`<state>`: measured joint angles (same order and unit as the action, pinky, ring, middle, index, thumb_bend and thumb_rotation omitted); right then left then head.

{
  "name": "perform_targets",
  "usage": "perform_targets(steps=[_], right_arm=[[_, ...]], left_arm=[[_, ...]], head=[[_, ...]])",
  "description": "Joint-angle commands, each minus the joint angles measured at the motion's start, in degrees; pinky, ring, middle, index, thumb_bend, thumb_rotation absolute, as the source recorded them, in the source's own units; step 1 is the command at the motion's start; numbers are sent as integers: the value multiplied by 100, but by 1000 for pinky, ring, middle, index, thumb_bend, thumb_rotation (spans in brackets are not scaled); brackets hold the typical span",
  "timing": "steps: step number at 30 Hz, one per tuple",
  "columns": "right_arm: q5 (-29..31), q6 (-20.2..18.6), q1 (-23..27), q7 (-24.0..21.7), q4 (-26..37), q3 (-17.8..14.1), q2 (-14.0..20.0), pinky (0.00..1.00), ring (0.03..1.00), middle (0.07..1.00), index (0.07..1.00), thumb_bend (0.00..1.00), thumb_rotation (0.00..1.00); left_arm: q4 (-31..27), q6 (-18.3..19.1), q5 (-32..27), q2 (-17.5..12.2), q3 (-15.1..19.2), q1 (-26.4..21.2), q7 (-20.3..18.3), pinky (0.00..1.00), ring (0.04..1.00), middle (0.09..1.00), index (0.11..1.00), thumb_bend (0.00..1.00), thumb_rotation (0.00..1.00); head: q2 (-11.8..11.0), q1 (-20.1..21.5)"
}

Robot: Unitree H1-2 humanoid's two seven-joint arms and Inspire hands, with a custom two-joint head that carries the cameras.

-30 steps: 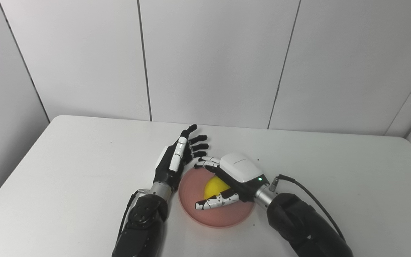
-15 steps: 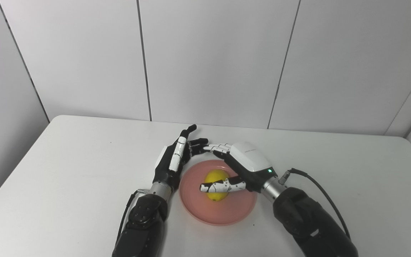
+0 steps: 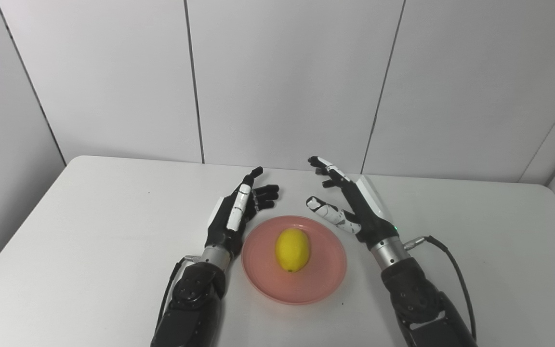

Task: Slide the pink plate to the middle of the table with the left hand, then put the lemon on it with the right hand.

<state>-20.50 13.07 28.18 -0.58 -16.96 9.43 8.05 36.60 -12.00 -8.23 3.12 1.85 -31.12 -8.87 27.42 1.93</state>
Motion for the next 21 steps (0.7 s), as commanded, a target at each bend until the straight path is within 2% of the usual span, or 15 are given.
perform_targets(steps=[1,6,9,10,11,16,21], right_arm=[[372,291,78,32,21,-166,-11,816,879,898,897,899,1000],[993,464,-39,63,-604,-497,-82,904,916,928,946,812,1000],[1343,460,-105,95,-861,-720,-193,926,915,927,952,862,1000],[1450,431,-132,78,-885,-783,-225,928,915,927,953,864,1000],[1518,413,-150,61,-896,-825,-245,955,931,934,961,863,1000],[2161,-58,-319,-19,-888,-1165,-426,999,956,941,960,888,1000],[2497,-310,-401,75,-913,-1394,-617,1000,954,956,981,883,1000]], left_arm=[[61,-55,-8,95,17,312,84,761,755,745,873,724,924],[-144,-114,39,77,-10,374,164,828,816,829,875,740,909],[-129,-217,114,27,-36,373,199,922,902,904,916,750,916],[-101,-281,141,19,-38,368,216,925,905,906,918,750,916],[-84,-324,160,15,-38,366,227,967,936,937,951,756,912],[68,-612,332,51,-17,367,546,1000,996,996,999,758,900],[64,-705,647,59,-78,399,935,1000,1000,1000,1000,767,930]], head=[[2,-11],[1,3],[6,22],[1,28],[1,28],[-6,36],[0,74]])
